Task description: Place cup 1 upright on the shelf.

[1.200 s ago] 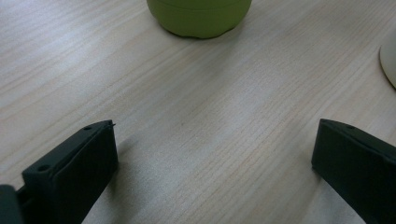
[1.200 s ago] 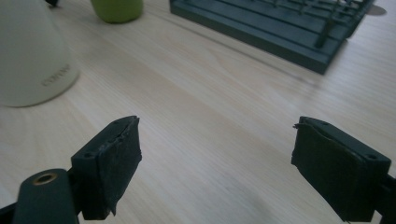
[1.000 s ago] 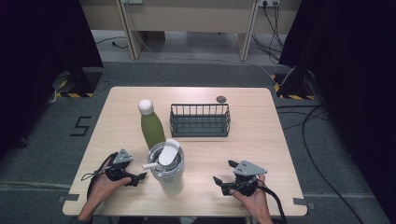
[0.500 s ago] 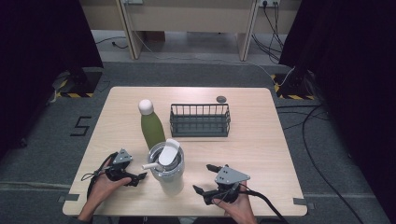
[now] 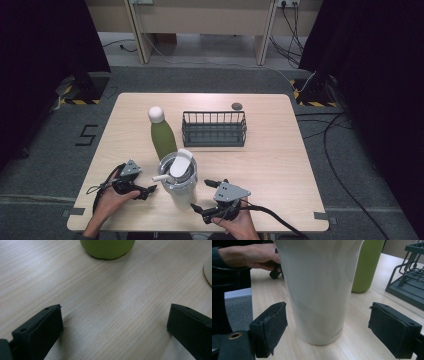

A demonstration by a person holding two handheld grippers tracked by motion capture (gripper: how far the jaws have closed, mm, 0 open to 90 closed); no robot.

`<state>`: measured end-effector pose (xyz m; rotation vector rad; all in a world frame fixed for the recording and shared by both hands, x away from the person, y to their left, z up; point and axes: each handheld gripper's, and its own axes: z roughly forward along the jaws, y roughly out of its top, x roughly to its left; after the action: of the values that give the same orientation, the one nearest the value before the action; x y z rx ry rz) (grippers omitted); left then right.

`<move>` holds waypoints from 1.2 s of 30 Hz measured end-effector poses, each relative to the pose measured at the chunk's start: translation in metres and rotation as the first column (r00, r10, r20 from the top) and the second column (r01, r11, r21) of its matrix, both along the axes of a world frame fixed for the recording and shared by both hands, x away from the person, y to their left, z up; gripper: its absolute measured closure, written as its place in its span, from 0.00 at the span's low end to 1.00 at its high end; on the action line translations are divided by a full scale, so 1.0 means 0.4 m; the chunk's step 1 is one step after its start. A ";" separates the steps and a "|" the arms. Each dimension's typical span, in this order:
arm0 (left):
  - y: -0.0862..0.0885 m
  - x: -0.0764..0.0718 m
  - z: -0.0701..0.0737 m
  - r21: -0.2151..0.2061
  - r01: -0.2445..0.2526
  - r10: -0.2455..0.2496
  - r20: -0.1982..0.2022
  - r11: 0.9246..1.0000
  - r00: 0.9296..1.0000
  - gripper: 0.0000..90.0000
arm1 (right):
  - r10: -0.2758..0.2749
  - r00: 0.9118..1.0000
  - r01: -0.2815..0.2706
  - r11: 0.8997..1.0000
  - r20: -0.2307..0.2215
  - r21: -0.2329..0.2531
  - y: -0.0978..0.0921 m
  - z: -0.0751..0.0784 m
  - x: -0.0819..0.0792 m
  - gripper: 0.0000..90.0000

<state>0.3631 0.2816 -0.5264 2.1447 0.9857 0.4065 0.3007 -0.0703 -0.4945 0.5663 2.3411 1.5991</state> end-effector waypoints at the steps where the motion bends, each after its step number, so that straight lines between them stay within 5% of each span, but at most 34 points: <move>1: 0.000 0.000 0.000 0.000 0.000 0.000 0.000 1.000 1.000 0.00 | 0.000 1.000 0.000 1.000 0.003 0.001 0.005 -0.002 0.003 0.17; 14: 0.000 -0.001 0.000 0.000 -0.001 0.001 0.000 1.000 1.000 0.00 | 0.039 0.999 -0.039 0.998 0.013 0.045 0.083 -0.025 0.033 0.15; 36: 0.001 0.000 0.000 -0.001 0.000 0.000 0.000 1.000 1.000 0.00 | 0.010 0.999 -0.015 0.995 0.045 0.099 0.136 -0.057 0.050 0.11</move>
<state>0.3630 0.2818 -0.5265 2.1439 0.9858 0.4056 0.3207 -0.0160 -0.5174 0.5323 2.2476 1.7240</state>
